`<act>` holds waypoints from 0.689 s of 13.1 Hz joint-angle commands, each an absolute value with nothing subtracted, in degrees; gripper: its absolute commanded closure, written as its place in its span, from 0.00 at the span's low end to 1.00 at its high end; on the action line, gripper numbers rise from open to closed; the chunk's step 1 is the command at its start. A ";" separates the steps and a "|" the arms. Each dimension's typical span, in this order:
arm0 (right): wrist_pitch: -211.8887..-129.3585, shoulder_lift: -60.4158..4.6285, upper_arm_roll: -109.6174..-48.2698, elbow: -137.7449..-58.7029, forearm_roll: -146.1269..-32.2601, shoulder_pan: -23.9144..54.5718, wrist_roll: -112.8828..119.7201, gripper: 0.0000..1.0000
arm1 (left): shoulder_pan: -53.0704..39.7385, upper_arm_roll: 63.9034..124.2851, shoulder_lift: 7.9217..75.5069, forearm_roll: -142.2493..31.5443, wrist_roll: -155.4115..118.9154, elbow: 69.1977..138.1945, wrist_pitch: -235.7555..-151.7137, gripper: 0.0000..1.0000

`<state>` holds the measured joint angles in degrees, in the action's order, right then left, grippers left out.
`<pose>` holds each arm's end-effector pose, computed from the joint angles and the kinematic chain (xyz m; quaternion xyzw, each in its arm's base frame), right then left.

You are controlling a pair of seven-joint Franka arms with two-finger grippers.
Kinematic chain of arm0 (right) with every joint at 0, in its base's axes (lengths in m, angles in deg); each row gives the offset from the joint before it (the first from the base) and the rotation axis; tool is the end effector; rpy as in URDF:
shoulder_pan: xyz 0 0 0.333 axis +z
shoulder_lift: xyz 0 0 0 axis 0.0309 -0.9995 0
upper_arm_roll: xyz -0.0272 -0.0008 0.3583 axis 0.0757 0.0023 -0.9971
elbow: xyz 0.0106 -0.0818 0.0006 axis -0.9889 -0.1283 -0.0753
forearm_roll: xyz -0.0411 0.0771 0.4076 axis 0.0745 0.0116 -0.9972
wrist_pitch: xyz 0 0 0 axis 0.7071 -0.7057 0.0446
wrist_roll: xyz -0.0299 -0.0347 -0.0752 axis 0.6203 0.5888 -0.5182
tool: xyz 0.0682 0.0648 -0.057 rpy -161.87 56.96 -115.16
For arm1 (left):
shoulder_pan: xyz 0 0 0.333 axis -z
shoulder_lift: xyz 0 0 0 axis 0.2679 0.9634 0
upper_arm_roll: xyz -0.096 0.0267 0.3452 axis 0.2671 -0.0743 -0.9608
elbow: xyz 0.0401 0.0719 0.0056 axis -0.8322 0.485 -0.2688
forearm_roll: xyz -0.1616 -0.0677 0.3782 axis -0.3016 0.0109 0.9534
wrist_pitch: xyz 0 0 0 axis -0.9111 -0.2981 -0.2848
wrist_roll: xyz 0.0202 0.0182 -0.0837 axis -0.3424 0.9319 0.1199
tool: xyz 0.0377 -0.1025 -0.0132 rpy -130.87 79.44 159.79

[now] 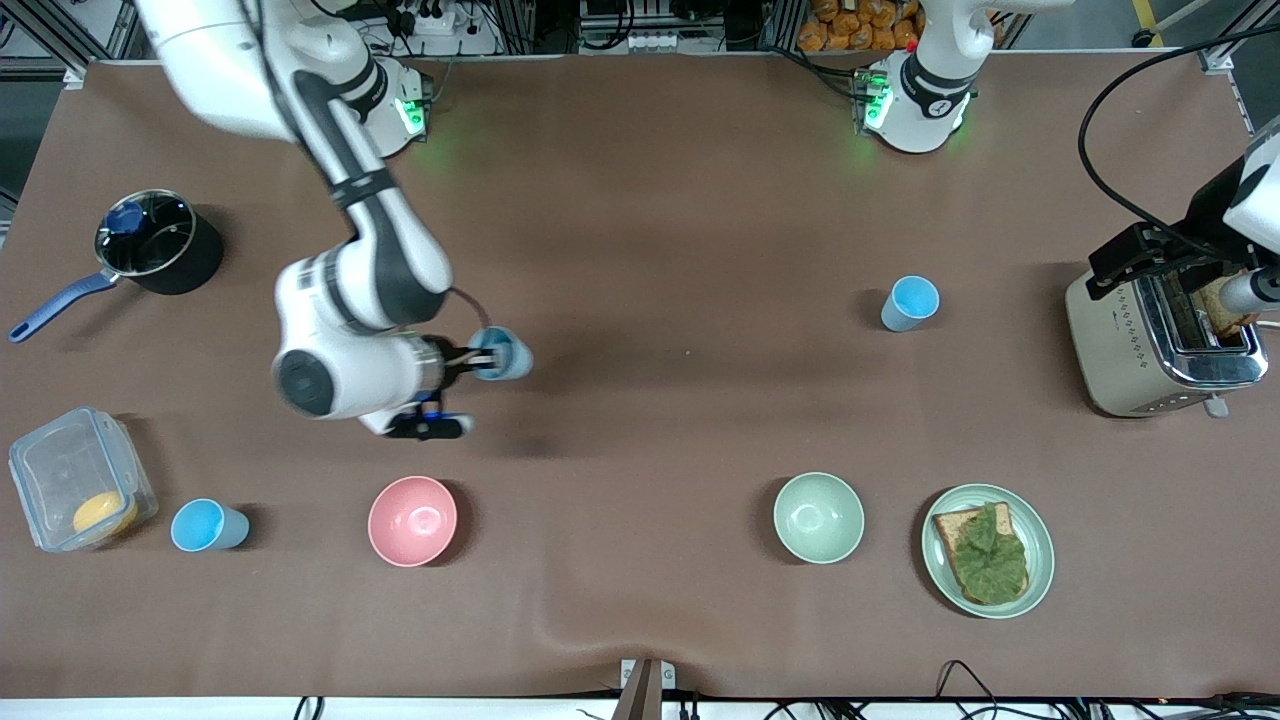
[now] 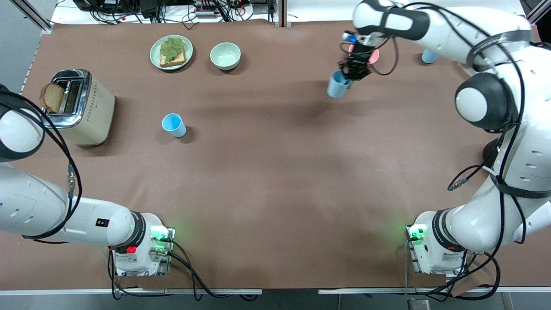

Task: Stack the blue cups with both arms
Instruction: 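Carry the blue cup with the right gripper to the table middle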

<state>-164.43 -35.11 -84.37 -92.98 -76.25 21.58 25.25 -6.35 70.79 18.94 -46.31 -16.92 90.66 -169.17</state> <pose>0.6295 0.3047 0.3138 -0.9734 0.0381 0.1845 0.1301 0.5997 -0.0447 0.6698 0.9992 0.0317 0.0263 0.0001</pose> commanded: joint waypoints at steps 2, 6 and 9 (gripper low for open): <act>-177.39 -37.90 -83.69 -92.89 -78.98 33.61 40.48 1.00 | -6.57 70.85 19.43 -47.06 -18.55 91.17 -169.12 0.00; -186.21 -42.04 -83.43 -92.98 -77.93 39.44 43.34 1.00 | -6.40 70.93 20.66 -47.68 -18.55 91.17 -169.12 0.00; -186.75 -42.57 -83.16 -93.16 -72.50 39.98 43.34 1.00 | -6.22 70.93 21.63 -47.85 -18.55 91.08 -169.12 0.00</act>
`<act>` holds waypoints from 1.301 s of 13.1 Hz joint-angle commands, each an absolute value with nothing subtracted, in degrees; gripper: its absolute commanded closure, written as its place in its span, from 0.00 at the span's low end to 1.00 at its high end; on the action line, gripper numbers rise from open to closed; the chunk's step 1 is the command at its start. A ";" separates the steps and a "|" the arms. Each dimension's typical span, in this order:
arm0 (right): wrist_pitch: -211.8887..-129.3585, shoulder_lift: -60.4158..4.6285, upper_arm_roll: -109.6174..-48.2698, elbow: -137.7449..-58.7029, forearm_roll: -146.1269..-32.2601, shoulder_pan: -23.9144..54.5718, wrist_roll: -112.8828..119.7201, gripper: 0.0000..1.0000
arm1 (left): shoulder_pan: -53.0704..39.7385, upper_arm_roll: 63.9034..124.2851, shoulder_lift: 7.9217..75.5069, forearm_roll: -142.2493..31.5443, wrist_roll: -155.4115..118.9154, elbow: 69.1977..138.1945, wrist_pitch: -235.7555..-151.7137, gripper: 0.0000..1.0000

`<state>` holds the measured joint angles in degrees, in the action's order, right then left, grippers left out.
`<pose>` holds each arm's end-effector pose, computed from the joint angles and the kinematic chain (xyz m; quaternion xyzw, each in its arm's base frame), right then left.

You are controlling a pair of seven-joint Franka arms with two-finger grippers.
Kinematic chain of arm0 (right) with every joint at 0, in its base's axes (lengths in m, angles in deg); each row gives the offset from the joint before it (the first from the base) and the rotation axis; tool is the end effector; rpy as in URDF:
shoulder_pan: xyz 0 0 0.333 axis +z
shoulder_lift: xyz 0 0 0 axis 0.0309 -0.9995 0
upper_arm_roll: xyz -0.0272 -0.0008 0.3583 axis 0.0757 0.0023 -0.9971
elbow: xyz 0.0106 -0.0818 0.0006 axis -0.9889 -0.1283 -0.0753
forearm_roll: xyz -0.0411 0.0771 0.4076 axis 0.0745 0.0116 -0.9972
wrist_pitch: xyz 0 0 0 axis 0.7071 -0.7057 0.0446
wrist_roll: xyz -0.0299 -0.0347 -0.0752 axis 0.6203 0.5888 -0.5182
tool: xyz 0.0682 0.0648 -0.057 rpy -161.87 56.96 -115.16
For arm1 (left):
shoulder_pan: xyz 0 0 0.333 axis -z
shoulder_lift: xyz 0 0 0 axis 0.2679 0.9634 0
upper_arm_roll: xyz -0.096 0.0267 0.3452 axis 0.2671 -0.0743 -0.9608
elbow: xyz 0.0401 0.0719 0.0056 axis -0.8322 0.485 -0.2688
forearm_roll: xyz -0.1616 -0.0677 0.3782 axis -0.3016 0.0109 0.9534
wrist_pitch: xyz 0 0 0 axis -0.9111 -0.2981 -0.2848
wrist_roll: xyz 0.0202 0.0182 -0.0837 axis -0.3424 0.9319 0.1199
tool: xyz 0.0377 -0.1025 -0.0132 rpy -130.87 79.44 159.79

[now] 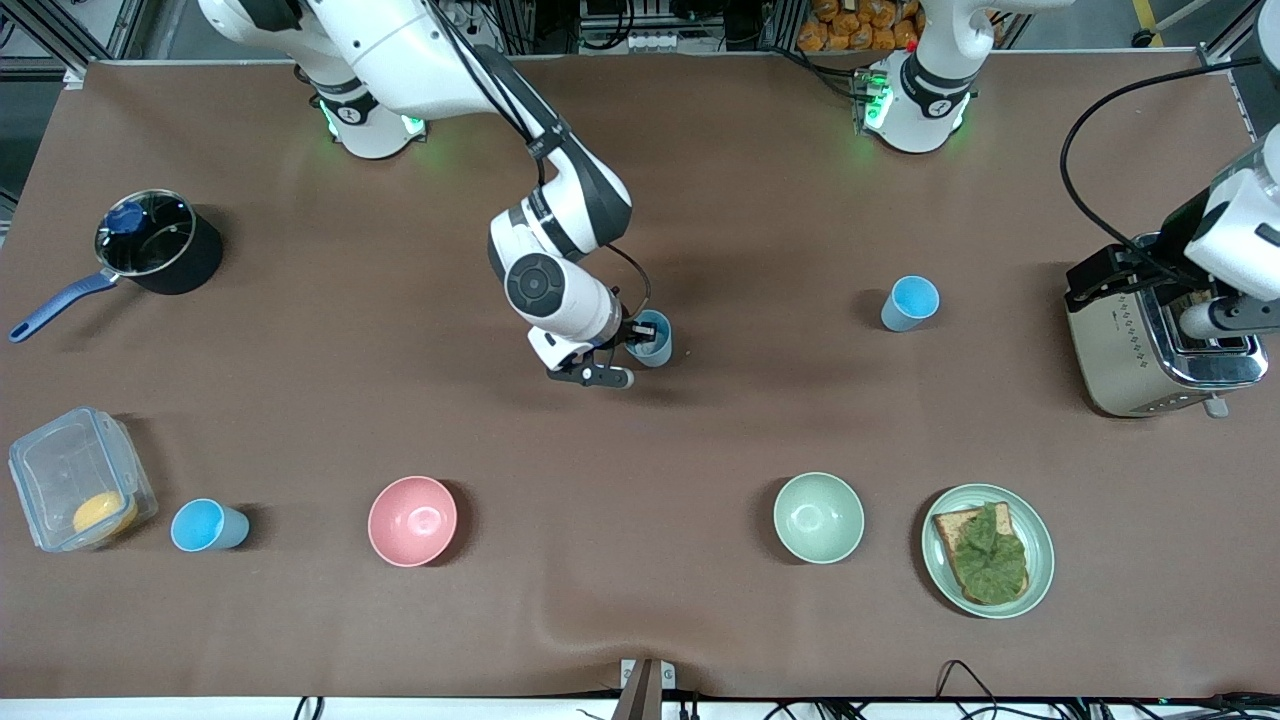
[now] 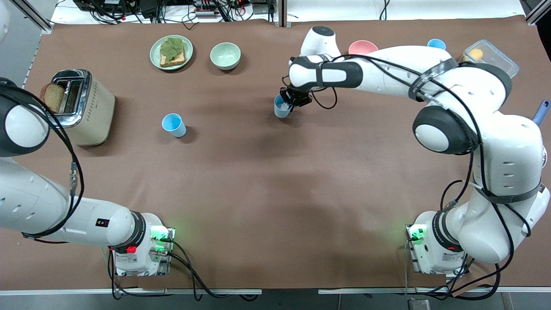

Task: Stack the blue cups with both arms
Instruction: 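Carry the blue cup with the right gripper to the table middle, then release the cup and withdraw the right gripper while the left gripper reaches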

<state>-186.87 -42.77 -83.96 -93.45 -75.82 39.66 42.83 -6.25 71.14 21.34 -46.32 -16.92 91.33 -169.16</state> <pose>0.5465 0.4886 0.2388 -0.9856 0.0791 0.0966 0.1141 0.6123 -0.0514 0.6385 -0.9996 -0.0278 0.0002 0.0041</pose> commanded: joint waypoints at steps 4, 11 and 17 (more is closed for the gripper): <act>-185.96 -41.70 -83.34 -92.72 -71.95 39.98 43.34 0.00 | -6.31 71.02 22.33 -48.73 -18.64 91.34 -169.47 0.00; -165.17 -30.20 -76.24 -87.55 -69.42 36.38 42.20 0.00 | -14.31 81.65 21.81 -49.00 -17.23 101.35 -177.89 0.00; -143.96 -22.91 -61.20 -80.50 -63.78 33.58 20.54 0.00 | -13.52 87.81 21.98 -49.00 -12.31 114.61 -192.64 0.00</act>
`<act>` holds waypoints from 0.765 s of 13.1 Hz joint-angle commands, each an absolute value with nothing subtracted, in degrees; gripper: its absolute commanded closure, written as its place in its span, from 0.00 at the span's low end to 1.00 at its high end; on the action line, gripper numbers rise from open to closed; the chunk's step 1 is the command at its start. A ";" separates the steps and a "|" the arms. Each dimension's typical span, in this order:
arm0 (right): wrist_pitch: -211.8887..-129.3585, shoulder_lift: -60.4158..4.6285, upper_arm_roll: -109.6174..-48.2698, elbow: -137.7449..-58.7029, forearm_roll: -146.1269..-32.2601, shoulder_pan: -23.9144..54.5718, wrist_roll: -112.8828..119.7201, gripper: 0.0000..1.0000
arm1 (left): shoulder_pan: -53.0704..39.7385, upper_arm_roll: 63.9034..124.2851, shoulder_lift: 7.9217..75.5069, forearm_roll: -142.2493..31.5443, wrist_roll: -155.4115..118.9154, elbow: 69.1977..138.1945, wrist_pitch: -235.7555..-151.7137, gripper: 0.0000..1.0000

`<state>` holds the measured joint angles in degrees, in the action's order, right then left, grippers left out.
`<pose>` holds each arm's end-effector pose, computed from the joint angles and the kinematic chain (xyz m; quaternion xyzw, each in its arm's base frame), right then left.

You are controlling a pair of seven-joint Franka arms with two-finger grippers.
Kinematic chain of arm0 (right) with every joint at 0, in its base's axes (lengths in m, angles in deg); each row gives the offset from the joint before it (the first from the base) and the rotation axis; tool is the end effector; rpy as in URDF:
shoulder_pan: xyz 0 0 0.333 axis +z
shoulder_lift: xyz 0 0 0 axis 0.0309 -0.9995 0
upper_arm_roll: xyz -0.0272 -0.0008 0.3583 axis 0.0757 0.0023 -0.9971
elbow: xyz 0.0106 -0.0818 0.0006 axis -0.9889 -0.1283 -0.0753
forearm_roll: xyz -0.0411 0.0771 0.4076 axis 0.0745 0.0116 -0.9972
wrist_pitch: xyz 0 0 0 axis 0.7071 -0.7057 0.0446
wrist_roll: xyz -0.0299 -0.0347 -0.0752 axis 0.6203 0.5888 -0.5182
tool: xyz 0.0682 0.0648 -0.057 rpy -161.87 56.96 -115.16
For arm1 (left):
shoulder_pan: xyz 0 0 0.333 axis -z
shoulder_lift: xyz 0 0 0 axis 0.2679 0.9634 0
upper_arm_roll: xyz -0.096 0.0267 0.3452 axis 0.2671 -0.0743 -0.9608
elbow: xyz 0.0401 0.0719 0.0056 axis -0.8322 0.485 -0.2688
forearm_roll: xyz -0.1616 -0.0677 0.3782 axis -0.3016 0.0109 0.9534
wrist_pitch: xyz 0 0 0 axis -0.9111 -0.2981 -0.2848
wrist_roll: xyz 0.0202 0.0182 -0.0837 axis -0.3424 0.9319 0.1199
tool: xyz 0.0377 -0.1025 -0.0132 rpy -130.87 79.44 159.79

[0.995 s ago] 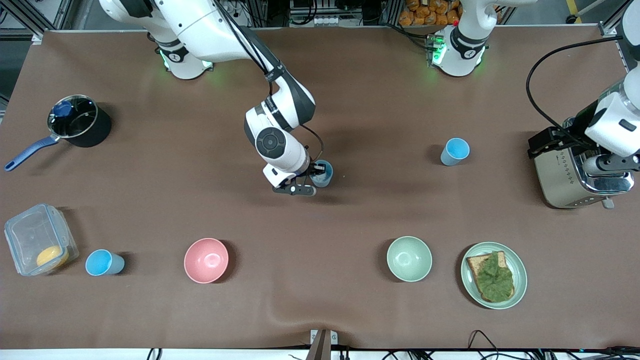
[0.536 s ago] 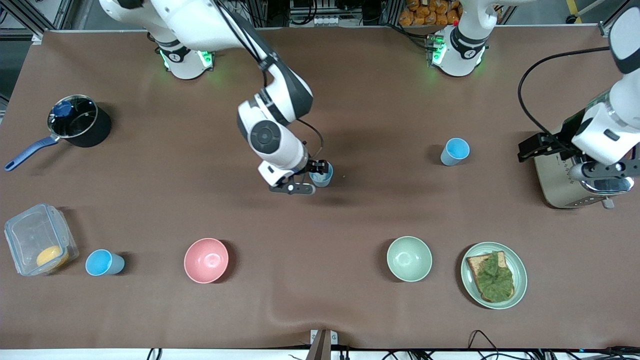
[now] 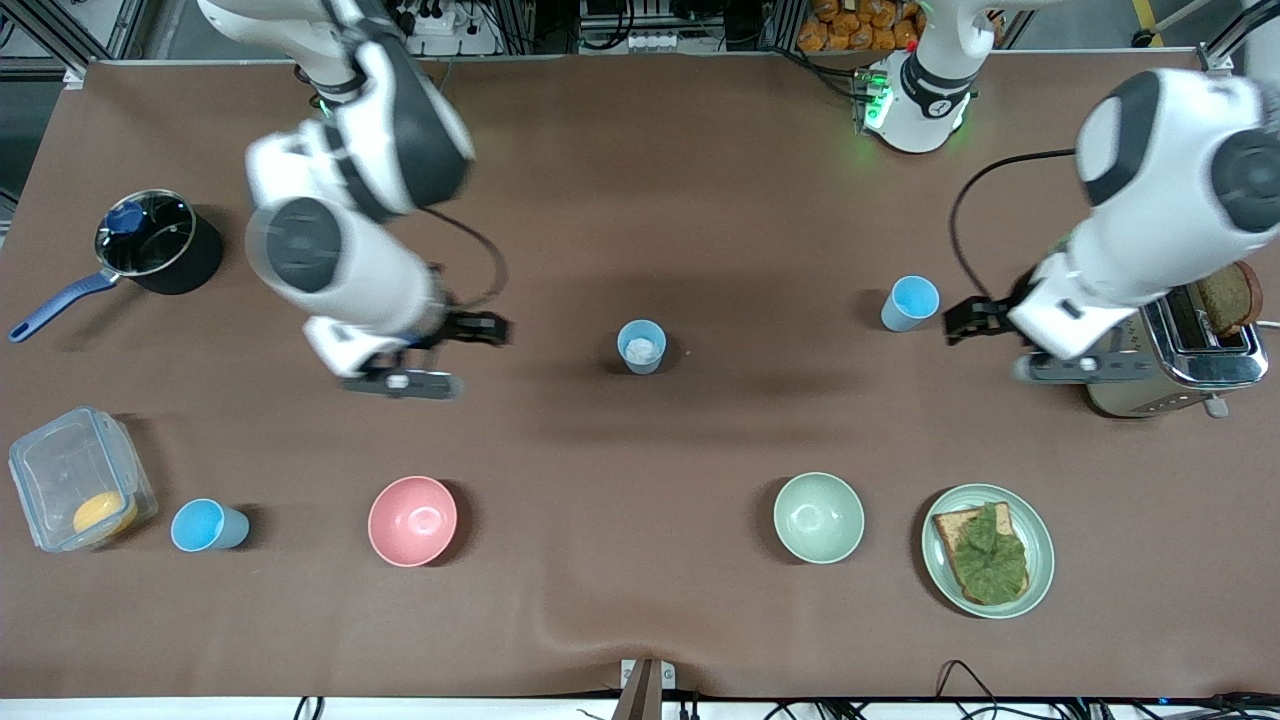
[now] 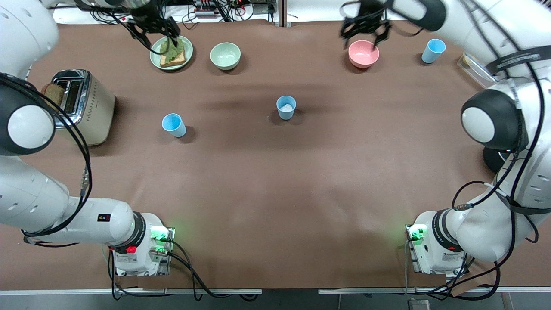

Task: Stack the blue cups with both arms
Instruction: 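Release the cup and withdraw the right gripper while the left gripper reaches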

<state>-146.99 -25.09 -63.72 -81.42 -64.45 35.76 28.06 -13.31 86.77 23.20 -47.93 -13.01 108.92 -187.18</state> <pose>0.6351 0.2561 0.5185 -0.9951 0.0306 0.0930 0.0138 0.6052 -0.1386 0.4929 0.9996 -0.0072 -0.0172 0.0213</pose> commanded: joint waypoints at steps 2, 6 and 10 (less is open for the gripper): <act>-142.99 -20.00 -62.06 -80.76 -63.77 27.09 10.87 0.00 | -12.56 88.60 22.33 -49.00 -11.35 120.23 -198.01 0.00; -139.99 -15.43 -73.36 -83.04 -59.59 12.86 6.16 0.00 | -12.73 90.27 21.63 -49.08 -10.02 128.33 -203.47 0.00; -150.66 -8.41 -86.76 -94.96 -54.02 -0.09 6.52 0.00 | -12.99 90.36 19.96 -53.30 -10.37 138.17 -211.47 0.00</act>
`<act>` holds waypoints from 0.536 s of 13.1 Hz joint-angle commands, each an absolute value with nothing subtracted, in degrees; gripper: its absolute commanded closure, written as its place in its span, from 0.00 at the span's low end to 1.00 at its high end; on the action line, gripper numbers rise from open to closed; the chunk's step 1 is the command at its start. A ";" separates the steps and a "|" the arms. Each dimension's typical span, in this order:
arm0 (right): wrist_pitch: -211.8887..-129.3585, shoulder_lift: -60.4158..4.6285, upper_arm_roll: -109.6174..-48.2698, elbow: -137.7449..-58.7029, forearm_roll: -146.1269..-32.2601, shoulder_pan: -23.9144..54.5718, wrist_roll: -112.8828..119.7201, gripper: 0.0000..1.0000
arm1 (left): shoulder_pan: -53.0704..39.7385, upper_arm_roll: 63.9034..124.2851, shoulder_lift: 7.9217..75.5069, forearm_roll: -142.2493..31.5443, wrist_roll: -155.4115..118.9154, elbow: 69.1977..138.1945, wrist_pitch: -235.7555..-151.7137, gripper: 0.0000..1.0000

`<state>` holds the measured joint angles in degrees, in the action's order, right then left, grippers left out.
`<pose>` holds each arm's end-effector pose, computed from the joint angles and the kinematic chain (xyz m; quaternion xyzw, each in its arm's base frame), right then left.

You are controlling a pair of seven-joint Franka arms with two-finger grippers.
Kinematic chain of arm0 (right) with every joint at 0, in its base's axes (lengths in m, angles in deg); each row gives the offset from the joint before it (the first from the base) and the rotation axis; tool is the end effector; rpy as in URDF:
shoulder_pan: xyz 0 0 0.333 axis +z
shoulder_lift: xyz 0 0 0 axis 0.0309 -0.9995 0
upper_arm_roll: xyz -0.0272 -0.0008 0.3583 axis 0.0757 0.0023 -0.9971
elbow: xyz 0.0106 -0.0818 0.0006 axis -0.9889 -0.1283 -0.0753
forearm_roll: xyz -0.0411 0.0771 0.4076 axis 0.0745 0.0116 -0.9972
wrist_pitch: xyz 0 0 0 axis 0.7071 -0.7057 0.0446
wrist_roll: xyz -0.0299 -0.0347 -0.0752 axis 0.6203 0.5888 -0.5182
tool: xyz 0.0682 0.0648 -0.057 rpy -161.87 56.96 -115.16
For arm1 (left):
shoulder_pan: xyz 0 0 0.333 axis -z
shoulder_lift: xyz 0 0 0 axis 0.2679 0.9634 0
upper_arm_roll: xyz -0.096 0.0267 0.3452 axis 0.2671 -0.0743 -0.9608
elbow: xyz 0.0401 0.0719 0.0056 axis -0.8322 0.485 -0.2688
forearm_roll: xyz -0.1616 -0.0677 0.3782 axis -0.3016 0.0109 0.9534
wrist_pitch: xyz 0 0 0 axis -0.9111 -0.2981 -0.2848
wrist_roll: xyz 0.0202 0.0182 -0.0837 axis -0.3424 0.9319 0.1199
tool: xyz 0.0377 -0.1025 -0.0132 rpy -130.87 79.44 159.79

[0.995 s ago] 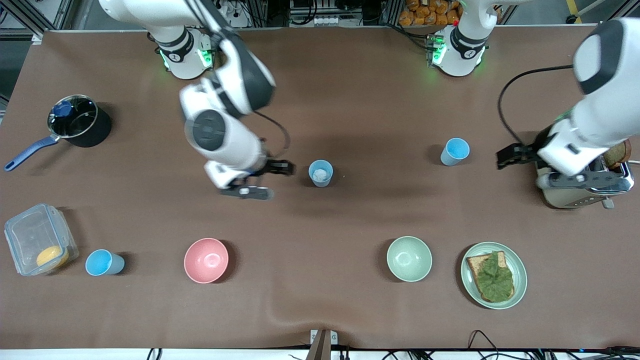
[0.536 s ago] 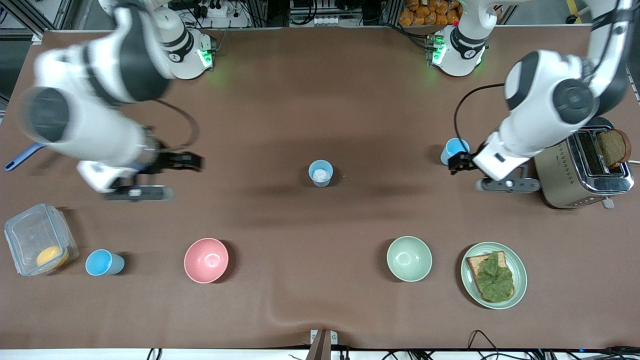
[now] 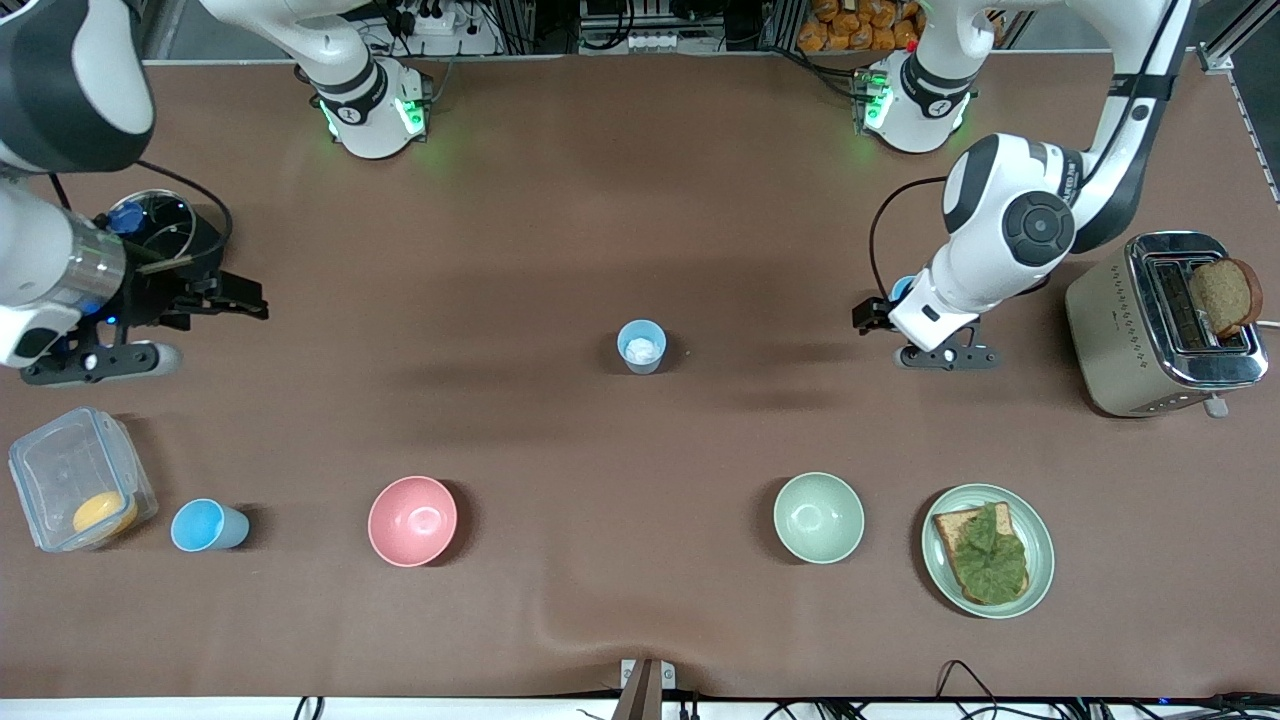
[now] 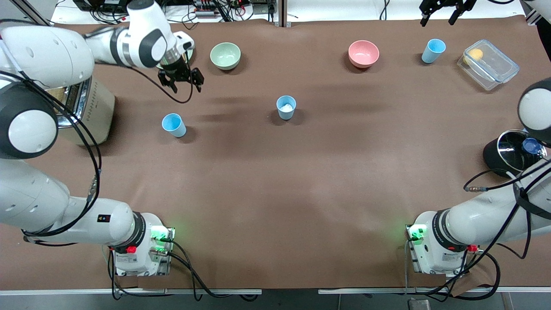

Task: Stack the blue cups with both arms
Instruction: 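Grasp the other blue cup with the left gripper and lift it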

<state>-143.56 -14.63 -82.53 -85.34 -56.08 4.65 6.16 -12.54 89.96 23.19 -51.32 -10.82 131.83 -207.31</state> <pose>0.6298 0.0595 0.5892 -0.9955 -0.0583 0.0691 0.0290 0.5292 -0.1641 0.3361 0.9982 0.0015 -0.0472 0.0357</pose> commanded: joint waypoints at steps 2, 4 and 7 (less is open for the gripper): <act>-157.73 -4.27 -86.77 -101.84 -53.67 -0.80 6.17 0.00 | -12.99 90.45 19.96 -53.30 -10.72 140.56 -212.01 0.00; -157.49 -3.82 -86.33 -100.81 -53.58 -1.33 5.73 0.00 | -13.25 90.45 19.96 -53.30 -10.90 141.70 -212.62 0.00; -153.11 -2.50 -85.98 -97.39 -52.88 -0.89 5.99 0.00 | -13.34 90.53 19.70 -53.30 -11.25 143.55 -212.80 0.00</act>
